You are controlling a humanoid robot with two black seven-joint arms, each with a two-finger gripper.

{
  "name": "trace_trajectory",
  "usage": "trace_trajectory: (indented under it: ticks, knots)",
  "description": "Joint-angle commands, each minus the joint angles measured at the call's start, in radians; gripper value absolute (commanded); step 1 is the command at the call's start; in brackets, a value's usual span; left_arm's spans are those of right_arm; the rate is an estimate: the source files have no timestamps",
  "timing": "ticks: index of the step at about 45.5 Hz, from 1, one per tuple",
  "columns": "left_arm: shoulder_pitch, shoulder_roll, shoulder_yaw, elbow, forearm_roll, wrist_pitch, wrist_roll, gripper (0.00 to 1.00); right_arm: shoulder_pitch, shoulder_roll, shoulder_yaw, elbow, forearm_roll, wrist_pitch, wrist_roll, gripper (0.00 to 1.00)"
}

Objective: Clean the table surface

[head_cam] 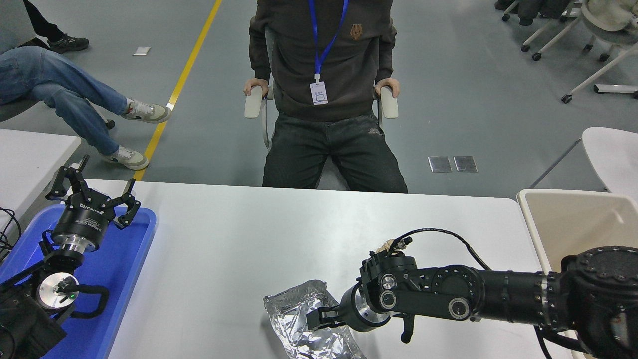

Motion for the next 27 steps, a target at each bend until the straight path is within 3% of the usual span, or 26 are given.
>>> trace_trajectory:
  ticks: [1, 6, 10, 12, 15, 17, 18, 27]
  knots:
    - [0.0, 0.0, 0.0, 0.0, 0.0, 0.0, 0.0, 1.0, -0.008, 0.01, -0.006, -0.006, -0.08, 0.001, 0.006, 0.86]
    - [0.0, 0.0, 0.0, 0.0, 0.0, 0.0, 0.0, 1.0, -0.01, 0.013, -0.018, -0.003, -0.149, 0.001, 0.041, 0.71]
    - [0.0, 0.0, 0.0, 0.0, 0.0, 0.0, 0.0, 1.0, -0.008, 0.011, -0.034, -0.003, -0.152, 0.003, 0.075, 0.47]
    - [0.0, 0.0, 0.0, 0.0, 0.0, 0.0, -0.001, 1.0, -0.007, 0.011, -0.046, -0.003, -0.16, 0.001, 0.079, 0.29]
    - [0.0, 0.0, 0.0, 0.0, 0.0, 0.0, 0.0, 1.0, 0.001, 0.011, -0.05, -0.003, -0.165, 0.001, 0.079, 0.21]
    - [0.0, 0.0, 0.0, 0.0, 0.0, 0.0, 0.0, 1.0, 0.002, 0.011, -0.049, -0.003, -0.165, 0.0, 0.079, 0.04]
    - [0.0, 0.0, 0.0, 0.0, 0.0, 0.0, 0.0, 1.0, 0.004, 0.011, -0.049, -0.003, -0.165, 0.0, 0.079, 0.0]
    - [0.0, 0.0, 0.0, 0.0, 0.0, 0.0, 0.0, 1.0, 0.012, 0.008, -0.044, -0.003, -0.165, 0.001, 0.081, 0.0]
